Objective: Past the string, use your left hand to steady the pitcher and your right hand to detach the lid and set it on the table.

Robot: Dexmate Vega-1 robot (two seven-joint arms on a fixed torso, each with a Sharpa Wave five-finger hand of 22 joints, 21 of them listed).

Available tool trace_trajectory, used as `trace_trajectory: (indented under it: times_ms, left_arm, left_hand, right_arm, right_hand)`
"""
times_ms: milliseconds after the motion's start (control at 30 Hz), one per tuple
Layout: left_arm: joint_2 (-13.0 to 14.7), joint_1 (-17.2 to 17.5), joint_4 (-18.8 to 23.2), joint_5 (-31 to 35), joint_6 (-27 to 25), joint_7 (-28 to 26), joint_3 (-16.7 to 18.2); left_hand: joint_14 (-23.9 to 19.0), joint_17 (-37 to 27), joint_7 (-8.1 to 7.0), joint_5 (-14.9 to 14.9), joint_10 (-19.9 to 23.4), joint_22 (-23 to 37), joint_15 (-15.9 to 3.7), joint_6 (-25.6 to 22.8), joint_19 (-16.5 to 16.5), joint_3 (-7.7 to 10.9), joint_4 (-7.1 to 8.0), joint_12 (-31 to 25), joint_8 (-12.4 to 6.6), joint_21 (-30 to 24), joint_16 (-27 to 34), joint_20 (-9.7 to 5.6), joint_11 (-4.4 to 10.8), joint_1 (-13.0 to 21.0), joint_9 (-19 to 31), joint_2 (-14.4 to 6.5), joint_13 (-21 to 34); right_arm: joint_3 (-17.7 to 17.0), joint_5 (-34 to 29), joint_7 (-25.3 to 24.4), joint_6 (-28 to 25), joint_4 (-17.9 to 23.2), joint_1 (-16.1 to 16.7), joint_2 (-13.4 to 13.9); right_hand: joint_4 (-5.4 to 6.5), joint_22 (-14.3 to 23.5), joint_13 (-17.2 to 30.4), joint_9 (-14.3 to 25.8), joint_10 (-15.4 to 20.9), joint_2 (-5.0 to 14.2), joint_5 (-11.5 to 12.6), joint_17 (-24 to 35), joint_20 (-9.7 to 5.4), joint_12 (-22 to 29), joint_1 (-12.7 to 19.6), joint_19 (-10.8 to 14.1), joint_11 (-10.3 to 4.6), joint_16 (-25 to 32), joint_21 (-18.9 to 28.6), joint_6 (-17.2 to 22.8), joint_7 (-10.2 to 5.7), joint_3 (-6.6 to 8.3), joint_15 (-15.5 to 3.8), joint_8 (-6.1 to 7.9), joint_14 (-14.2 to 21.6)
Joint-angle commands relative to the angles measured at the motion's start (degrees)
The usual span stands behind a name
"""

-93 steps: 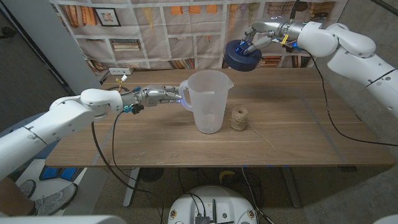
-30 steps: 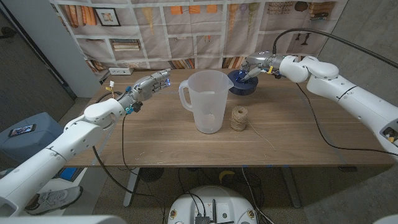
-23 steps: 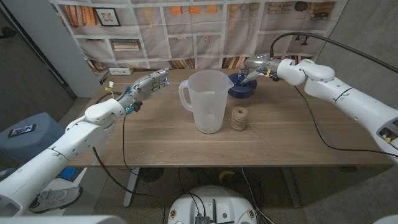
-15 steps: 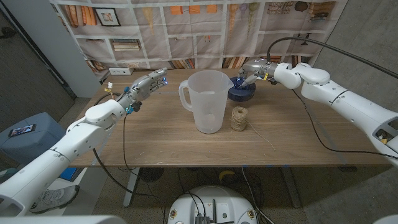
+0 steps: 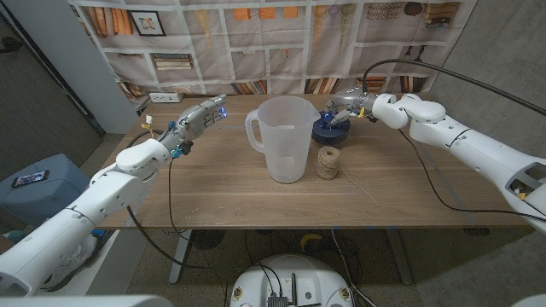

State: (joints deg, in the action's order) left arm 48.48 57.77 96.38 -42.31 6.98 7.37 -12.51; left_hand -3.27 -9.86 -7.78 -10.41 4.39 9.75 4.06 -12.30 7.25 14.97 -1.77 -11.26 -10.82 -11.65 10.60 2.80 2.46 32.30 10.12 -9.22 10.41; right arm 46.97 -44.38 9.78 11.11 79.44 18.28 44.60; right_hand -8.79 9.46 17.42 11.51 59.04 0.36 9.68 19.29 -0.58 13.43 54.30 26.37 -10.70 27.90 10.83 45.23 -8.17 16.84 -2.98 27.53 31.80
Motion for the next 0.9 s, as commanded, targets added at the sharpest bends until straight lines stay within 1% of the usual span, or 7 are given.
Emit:
trace_trajectory:
  times_ms: [33,267,500,667,700,833,900]
  left_arm:
    - [-2.6,-1.4,-3.7,0.5,1.8,0.2,-1.0]
    - [-2.7,-2.9,-5.5,0.5,1.9,1.9,-1.5]
    - [-2.7,-3.6,-6.0,0.8,2.1,2.2,-1.7]
    - [-2.9,-3.6,-6.2,0.6,2.1,1.9,-1.6]
    - [-3.0,-3.6,-6.3,0.5,2.1,1.9,-1.6]
    - [-3.2,-3.6,-6.6,0.5,2.4,2.1,-1.7]
    - [-3.4,-3.5,-6.6,0.4,2.4,1.9,-1.8]
  left_hand:
    - [0.3,-0.2,0.47,-0.3,0.1,0.2,-0.47,-0.3,0.1,0.67,-0.11,-0.4,-0.04,-0.2,-0.1,-0.69,0.21,-0.1,0.2,-0.8,0.0]
    - [0.2,-0.2,0.72,-0.3,0.5,0.2,-0.57,-1.1,0.3,1.04,0.05,-0.5,-0.26,-0.1,-0.1,-0.85,0.48,-0.5,0.2,-1.1,0.0]
    - [-0.1,-0.2,0.76,-0.3,0.8,0.2,-0.55,-1.3,0.5,1.31,0.1,-0.6,-0.25,-0.1,0.0,-0.8,0.73,-0.8,0.2,-1.2,0.0]
    - [-0.3,-0.2,0.8,-0.3,0.9,0.2,-0.65,-1.6,0.6,1.54,0.17,-0.6,-0.29,-0.1,0.0,-0.75,0.79,-1.0,0.2,-1.3,0.0]
    - [-0.3,-0.2,0.81,-0.3,0.9,0.2,-0.65,-1.6,0.6,1.57,0.18,-0.6,-0.28,-0.1,0.1,-0.78,0.81,-1.0,0.2,-1.3,0.0]
    - [-0.4,-0.2,0.93,-0.3,1.0,0.2,-0.84,-1.7,0.7,1.75,0.23,-0.6,-0.28,-0.1,0.1,-0.81,0.81,-1.2,0.2,-1.3,0.0]
    - [-0.5,-0.2,0.94,-0.3,1.1,0.2,-0.88,-1.8,0.8,1.82,0.25,-0.6,-0.29,-0.1,0.1,-0.82,0.82,-1.2,0.2,-1.4,0.0]
  right_arm:
    - [1.1,-1.1,-0.4,-1.0,0.0,0.6,0.0]
    - [1.0,-0.7,0.9,-1.9,0.8,0.9,0.1]
    - [1.0,-0.4,2.2,-1.9,1.1,0.6,0.3]
    - [0.7,0.9,3.8,-1.7,1.1,0.3,0.3]
    - [0.8,1.2,4.4,-1.0,0.9,0.1,0.3]
    - [0.8,1.6,5.6,-1.0,1.2,-0.2,0.3]
    - [0.7,2.0,6.1,-0.8,1.1,-0.3,0.3]
  right_hand:
    - [0.66,0.3,0.0,1.3,-2.5,2.17,0.6,0.5,0.82,-1.4,-0.2,0.0,-1.84,-1.0,0.2,-0.7,-4.34,-0.8,-7.52,1.62,-2.1]
    - [0.22,0.3,0.3,1.0,-6.0,0.11,0.8,0.8,2.23,-2.1,-1.1,-0.8,-1.79,-2.3,0.0,-2.3,-4.45,-1.82,-7.07,0.83,-5.2]
    - [0.52,0.2,0.2,0.2,-14.0,-2.26,1.5,1.8,3.34,-2.8,-3.4,-1.5,-1.74,-3.8,0.0,-8.5,-4.31,-3.14,-6.65,-2.31,-8.6]
    - [0.75,0.2,0.5,0.2,-20.0,-3.39,2.3,2.1,4.5,-2.9,-5.0,-2.8,-1.55,-5.4,-0.2,-12.8,-3.77,-3.76,-4.83,-4.3,-11.7]
    - [0.81,0.2,0.4,0.2,-22.8,-3.73,2.6,2.2,4.85,-3.1,-5.5,-3.4,-1.1,-5.9,-0.2,-15.0,-3.34,-3.89,-4.33,-5.23,-12.3]
    - [1.03,0.2,0.5,0.3,-27.2,-4.43,3.3,2.2,5.66,-3.3,-6.8,-4.6,-0.23,-7.3,-0.4,-18.9,-3.3,-4.34,-2.24,-6.9,-15.0]
    - [1.14,0.2,0.5,0.3,-29.5,-4.8,3.7,2.3,6.15,-3.2,-7.5,-5.4,0.89,-8.1,-0.4,-22.1,-2.75,-4.58,-1.44,-8.27,-16.4]
